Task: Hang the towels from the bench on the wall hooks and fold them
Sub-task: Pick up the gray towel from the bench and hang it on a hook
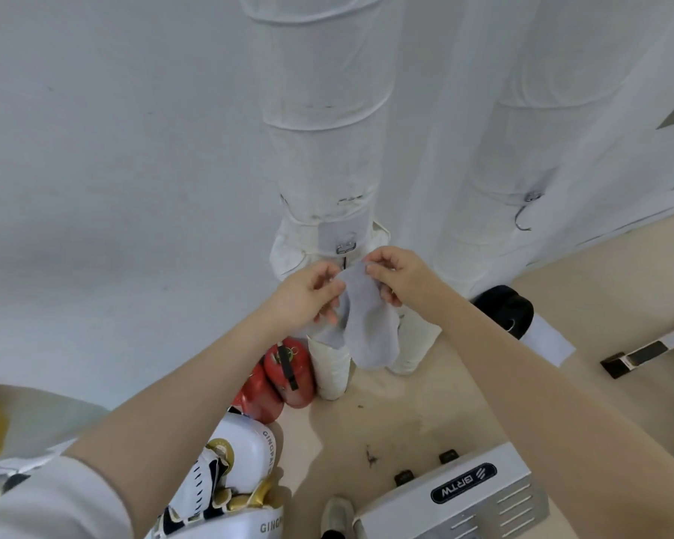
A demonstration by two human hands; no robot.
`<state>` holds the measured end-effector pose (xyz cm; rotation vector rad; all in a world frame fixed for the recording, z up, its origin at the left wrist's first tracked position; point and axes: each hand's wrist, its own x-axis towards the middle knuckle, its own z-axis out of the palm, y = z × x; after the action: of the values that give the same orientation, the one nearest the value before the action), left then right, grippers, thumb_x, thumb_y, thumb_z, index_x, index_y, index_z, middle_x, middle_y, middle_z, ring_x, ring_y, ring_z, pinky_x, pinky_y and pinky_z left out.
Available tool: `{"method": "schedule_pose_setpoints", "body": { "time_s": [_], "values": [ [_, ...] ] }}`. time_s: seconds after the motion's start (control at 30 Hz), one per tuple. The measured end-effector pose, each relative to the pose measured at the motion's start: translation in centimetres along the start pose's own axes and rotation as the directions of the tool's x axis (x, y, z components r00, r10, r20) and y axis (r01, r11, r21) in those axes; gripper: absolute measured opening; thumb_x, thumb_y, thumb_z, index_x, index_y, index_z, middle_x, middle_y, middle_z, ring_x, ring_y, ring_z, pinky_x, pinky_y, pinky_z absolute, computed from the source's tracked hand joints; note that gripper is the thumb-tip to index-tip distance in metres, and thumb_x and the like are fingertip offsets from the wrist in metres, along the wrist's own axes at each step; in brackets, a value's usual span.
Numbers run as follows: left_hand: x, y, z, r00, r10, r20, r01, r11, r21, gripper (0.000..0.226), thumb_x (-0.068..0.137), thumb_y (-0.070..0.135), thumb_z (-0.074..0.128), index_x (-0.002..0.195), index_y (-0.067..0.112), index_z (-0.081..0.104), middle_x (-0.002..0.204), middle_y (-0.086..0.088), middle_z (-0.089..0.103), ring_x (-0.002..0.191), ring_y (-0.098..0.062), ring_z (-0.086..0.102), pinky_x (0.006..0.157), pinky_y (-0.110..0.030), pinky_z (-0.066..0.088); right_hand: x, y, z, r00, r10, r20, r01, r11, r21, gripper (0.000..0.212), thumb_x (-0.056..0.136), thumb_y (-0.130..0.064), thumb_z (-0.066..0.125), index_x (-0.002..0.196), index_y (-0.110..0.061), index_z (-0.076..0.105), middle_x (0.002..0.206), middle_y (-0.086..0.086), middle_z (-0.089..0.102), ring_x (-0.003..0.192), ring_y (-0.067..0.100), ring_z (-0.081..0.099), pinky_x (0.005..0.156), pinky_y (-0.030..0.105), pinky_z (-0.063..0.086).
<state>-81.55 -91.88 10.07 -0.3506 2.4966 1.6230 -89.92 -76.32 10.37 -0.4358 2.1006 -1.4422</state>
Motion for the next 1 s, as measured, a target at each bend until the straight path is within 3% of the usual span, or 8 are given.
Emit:
{"method": "schedule_pose_setpoints", "body": {
  "time_s": [0.1, 0.23, 0.4, 0.63, 0.77, 0.83, 0.93, 1.0],
  "values": [
    [0.5, -0.4, 1.1, 0.986, 0.063, -0.152, -0.038, 0.987, 0.157, 0.012, 0.095, 0.017, 0.046, 0.095, 0.007, 0.052, 0.063, -0.007, 0.063, 0.054, -0.013, 0.061, 0.057, -0.019, 0.046, 1.4, 0.7, 1.0, 0.992, 0.018, -0.121, -0.019, 1.000, -0.004, 0.009, 0.090, -0.008, 0.054, 0.087, -0.014, 0.048, 0.055, 0.004, 0.045, 0.034, 0.004, 0.040, 0.038, 0.015, 0.032],
    [0.4, -1.3, 2.2, 0.964, 0.060, -0.261, 0.008, 0.967, 0.253, 0.019, 0.096, 0.026, 0.042, 0.090, 0.011, 0.052, 0.066, -0.011, 0.067, 0.067, -0.025, 0.064, 0.068, -0.034, 0.048, 1.9, 2.2, 2.1, 0.964, 0.013, -0.264, -0.062, 0.982, -0.179, 0.026, 0.082, -0.019, 0.065, 0.068, -0.024, 0.043, 0.062, -0.003, 0.051, 0.055, 0.012, 0.049, 0.058, 0.022, 0.043],
    [0.3, -1.0, 2.1, 0.966, -0.093, -0.240, 0.108, 0.993, 0.051, 0.025, 0.096, 0.021, 0.041, 0.074, 0.011, 0.049, 0.050, 0.000, 0.058, 0.040, -0.008, 0.059, 0.045, -0.014, 0.042, 1.3, 2.7, 2.3, 0.966, 0.090, -0.243, -0.138, 0.973, -0.186, 0.027, 0.082, -0.023, 0.065, 0.063, -0.021, 0.045, 0.062, -0.004, 0.051, 0.056, 0.013, 0.047, 0.061, 0.029, 0.043],
    [0.2, -1.6, 3.7, 0.912, -0.218, -0.348, 0.147, 0.964, -0.221, 0.034, 0.091, 0.017, 0.050, 0.061, 0.001, 0.056, 0.047, -0.005, 0.057, 0.040, -0.010, 0.056, 0.045, -0.018, 0.047, 1.3, 1.2, 3.1, 0.944, -0.002, -0.329, -0.086, 0.964, -0.253, 0.023, 0.082, -0.021, 0.065, 0.064, -0.021, 0.051, 0.068, 0.003, 0.058, 0.063, 0.021, 0.055, 0.068, 0.032, 0.050],
    [-0.3, -1.6, 5.1, 0.915, -0.231, -0.330, 0.138, 0.950, -0.280, 0.018, 0.092, 0.020, 0.048, 0.074, 0.019, 0.043, 0.065, -0.001, 0.057, 0.068, -0.023, 0.058, 0.069, -0.037, 0.055, 0.3, 1.3, 3.6, 0.946, -0.066, -0.319, -0.058, 0.930, -0.364, 0.024, 0.087, -0.016, 0.057, 0.076, 0.002, 0.069, 0.080, 0.021, 0.069, 0.067, 0.023, 0.057, 0.065, 0.032, 0.047],
    [-1.0, -1.5, 4.9, 0.938, -0.118, -0.325, 0.069, 0.985, -0.159, 0.016, 0.094, 0.016, 0.043, 0.079, 0.019, 0.048, 0.076, 0.001, 0.057, 0.073, -0.016, 0.055, 0.065, -0.023, 0.047, -0.7, 1.8, 3.8, 0.956, -0.074, -0.283, -0.034, 0.933, -0.358, 0.027, 0.091, -0.013, 0.051, 0.086, 0.006, 0.069, 0.086, 0.023, 0.069, 0.076, 0.030, 0.061, 0.071, 0.035, 0.048],
    [-2.1, -1.2, 4.0, 0.962, -0.017, -0.271, -0.019, 0.991, -0.130, 0.016, 0.095, 0.013, 0.042, 0.095, 0.015, 0.057, 0.091, 0.002, 0.062, 0.085, -0.012, 0.058, 0.069, -0.014, 0.043, -2.4, 2.2, 4.2, 0.987, 0.108, -0.121, -0.118, 0.990, -0.080, 0.029, 0.094, -0.008, 0.044, 0.114, 0.000, 0.063, 0.104, 0.018, 0.067, 0.096, 0.032, 0.062, 0.087, 0.041, 0.053],
    [-3.0, -1.4, 3.4, 0.982, -0.001, -0.189, -0.028, 0.988, -0.151, 0.022, 0.096, 0.012, 0.041, 0.109, 0.014, 0.059, 0.102, 0.004, 0.062, 0.095, -0.011, 0.058, 0.077, -0.016, 0.044, -3.0, 2.2, 4.5, 0.977, 0.206, -0.057, -0.210, 0.975, -0.071, 0.037, 0.095, -0.006, 0.039, 0.131, -0.006, 0.049, 0.117, 0.017, 0.061, 0.098, 0.026, 0.058, 0.077, 0.027, 0.050]
  ]
}}
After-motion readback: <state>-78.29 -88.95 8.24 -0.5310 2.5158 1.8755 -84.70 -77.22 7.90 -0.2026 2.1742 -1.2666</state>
